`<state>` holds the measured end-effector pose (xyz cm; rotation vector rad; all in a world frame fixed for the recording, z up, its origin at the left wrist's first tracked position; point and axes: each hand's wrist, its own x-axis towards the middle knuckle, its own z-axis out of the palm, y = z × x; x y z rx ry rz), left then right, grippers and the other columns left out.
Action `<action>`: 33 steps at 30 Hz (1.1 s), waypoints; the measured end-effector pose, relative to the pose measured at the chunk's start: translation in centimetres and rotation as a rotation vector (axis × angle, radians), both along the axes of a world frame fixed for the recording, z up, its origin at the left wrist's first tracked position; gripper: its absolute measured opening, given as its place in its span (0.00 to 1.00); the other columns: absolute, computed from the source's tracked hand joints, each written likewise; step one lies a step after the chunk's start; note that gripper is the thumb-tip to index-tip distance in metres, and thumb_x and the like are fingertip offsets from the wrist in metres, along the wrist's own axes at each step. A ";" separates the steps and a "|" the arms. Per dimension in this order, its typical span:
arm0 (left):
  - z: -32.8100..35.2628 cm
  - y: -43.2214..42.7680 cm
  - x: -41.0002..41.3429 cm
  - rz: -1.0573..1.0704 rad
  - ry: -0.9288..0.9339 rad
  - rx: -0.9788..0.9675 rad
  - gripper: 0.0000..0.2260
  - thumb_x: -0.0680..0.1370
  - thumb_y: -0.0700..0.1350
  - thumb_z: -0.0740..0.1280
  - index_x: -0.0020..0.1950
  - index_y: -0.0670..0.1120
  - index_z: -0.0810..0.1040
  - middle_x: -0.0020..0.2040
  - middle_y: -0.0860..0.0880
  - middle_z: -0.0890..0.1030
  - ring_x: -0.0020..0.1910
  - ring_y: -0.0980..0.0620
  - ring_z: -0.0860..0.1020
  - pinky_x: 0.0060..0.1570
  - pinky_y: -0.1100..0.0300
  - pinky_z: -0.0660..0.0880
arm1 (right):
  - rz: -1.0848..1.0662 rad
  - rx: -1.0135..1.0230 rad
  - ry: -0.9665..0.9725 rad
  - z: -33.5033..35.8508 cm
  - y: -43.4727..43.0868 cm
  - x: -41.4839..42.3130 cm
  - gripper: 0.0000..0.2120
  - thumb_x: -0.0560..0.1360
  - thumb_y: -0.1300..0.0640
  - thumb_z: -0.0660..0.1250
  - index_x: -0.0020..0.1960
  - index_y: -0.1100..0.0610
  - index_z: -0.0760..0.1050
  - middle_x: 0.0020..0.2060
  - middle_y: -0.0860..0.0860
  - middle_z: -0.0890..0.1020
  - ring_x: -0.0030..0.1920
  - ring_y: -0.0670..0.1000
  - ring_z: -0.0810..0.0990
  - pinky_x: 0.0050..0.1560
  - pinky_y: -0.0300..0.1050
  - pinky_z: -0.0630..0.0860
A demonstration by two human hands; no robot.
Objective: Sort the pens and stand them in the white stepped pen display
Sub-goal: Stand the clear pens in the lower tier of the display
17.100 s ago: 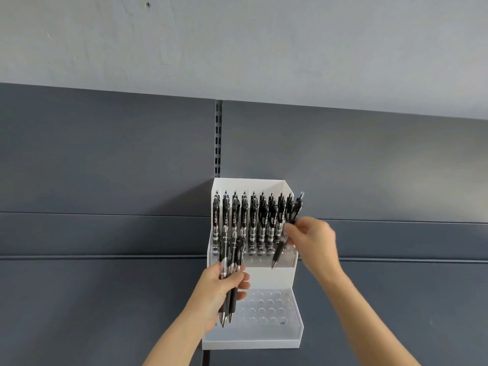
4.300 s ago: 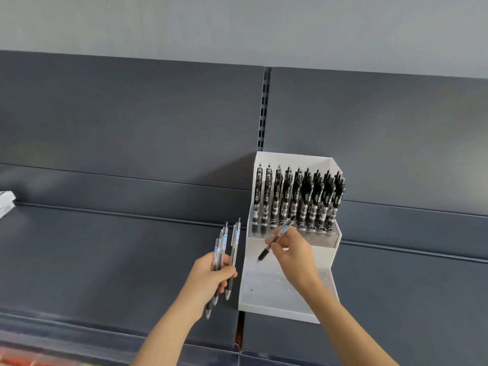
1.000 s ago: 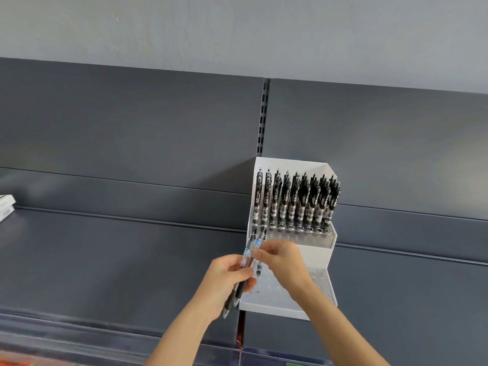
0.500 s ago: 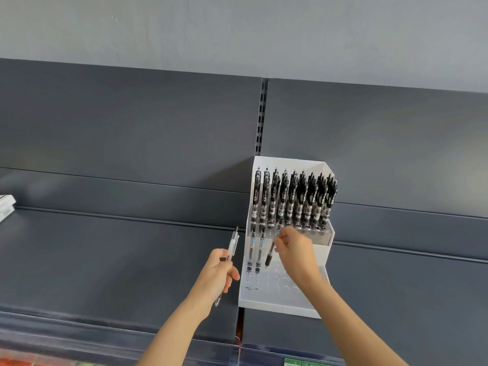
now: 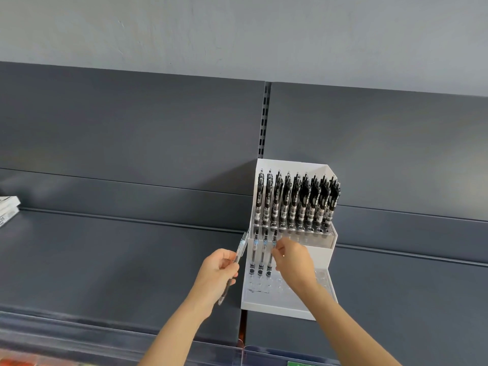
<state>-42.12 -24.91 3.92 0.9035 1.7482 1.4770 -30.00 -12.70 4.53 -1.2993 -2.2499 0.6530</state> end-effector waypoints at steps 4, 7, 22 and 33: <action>0.2 0.1 0.3 0.011 -0.003 0.027 0.06 0.76 0.34 0.64 0.48 0.44 0.78 0.39 0.49 0.80 0.38 0.55 0.77 0.41 0.64 0.75 | -0.025 -0.111 0.069 0.1 0.0 1.4 0.12 0.76 0.61 0.62 0.57 0.63 0.77 0.51 0.57 0.83 0.49 0.57 0.82 0.45 0.43 0.75; 0.4 0.4 0.7 -0.005 -0.017 0.032 0.07 0.75 0.34 0.66 0.48 0.43 0.80 0.40 0.47 0.83 0.37 0.54 0.79 0.45 0.57 0.78 | 0.013 -0.155 0.143 0.5 -0.9 2.3 0.09 0.74 0.64 0.63 0.45 0.69 0.79 0.44 0.62 0.83 0.41 0.59 0.82 0.37 0.41 0.71; 0.2 3.4 3.9 -0.022 0.330 0.053 0.06 0.71 0.40 0.72 0.46 0.47 0.78 0.35 0.52 0.78 0.35 0.56 0.76 0.39 0.66 0.75 | 0.042 -0.221 0.306 2.6 -2.7 2.2 0.09 0.73 0.60 0.67 0.35 0.54 0.78 0.31 0.47 0.79 0.31 0.45 0.75 0.33 0.35 0.70; -2.9 2.1 2.5 -0.281 0.951 -0.206 0.20 0.78 0.50 0.63 0.70 0.50 0.69 0.70 0.54 0.68 0.69 0.59 0.63 0.66 0.67 0.61 | -0.092 0.022 0.342 3.0 0.2 3.3 0.07 0.77 0.60 0.63 0.44 0.61 0.77 0.38 0.54 0.83 0.42 0.54 0.81 0.44 0.49 0.78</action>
